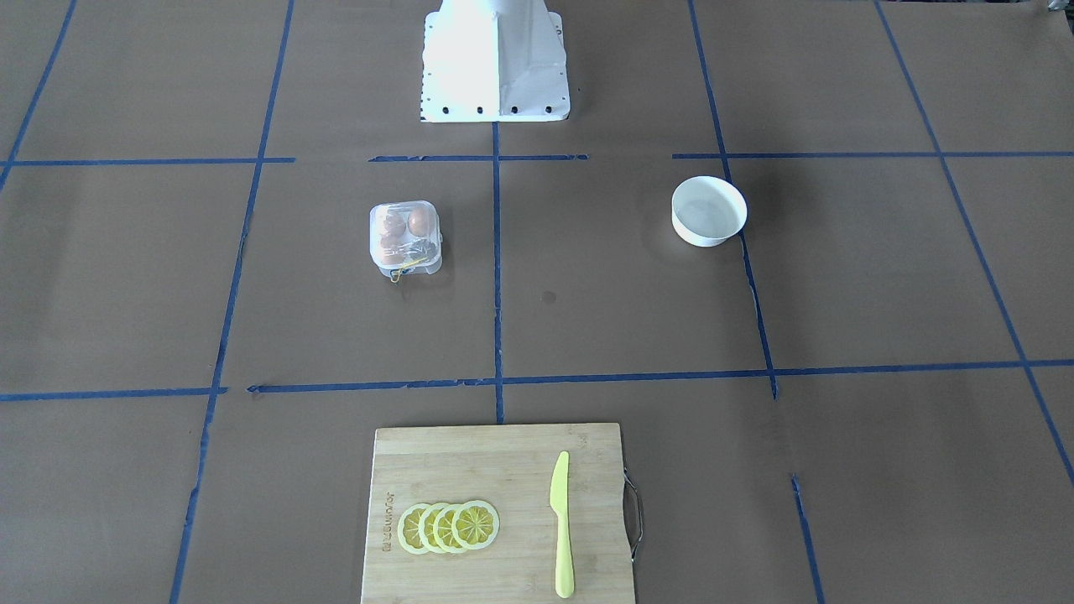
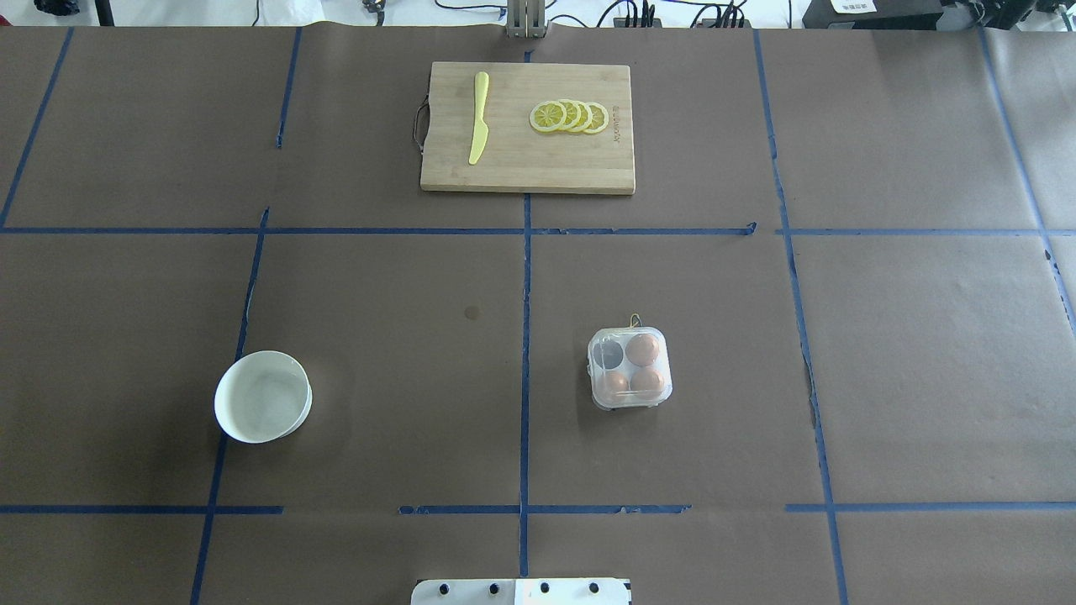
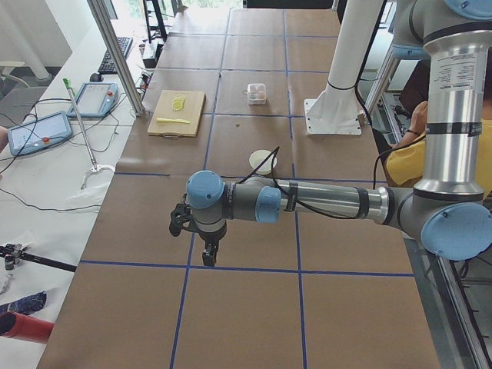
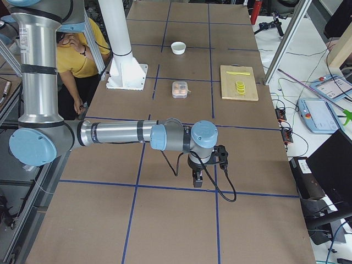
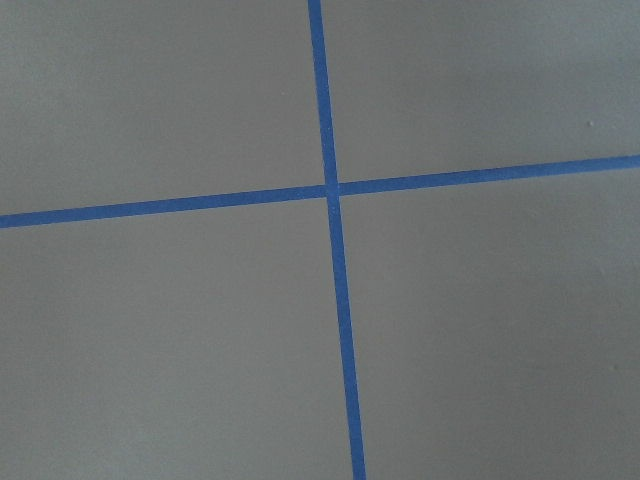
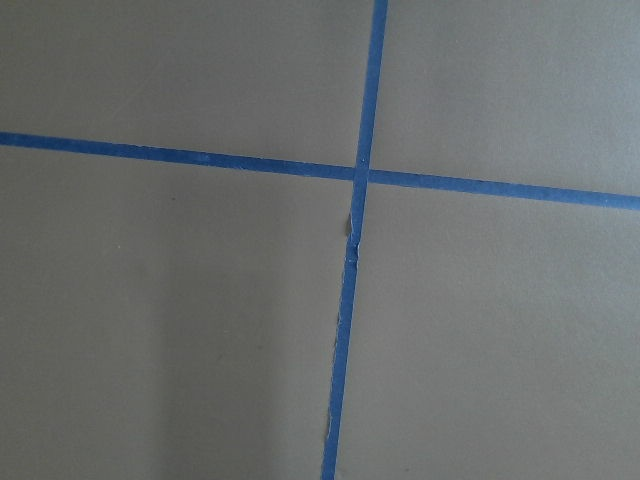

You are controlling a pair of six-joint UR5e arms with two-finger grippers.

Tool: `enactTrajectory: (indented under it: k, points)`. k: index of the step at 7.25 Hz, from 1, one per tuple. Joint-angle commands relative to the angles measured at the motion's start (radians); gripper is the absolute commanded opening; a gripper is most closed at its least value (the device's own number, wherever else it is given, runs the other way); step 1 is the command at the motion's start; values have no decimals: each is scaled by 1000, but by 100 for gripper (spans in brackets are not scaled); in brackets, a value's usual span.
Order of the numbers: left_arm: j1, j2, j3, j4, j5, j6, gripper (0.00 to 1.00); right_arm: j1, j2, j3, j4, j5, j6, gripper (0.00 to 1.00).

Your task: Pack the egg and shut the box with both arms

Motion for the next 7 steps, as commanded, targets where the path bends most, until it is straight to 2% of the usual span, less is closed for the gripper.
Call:
enactTrajectory:
  k: [1,7]
  points:
    - [2,-8,7,0,0,1,100,0,0,0,2,0,0,100]
    - [2,-32,6,9,0,5,100,0,0,0,5,41,2,100]
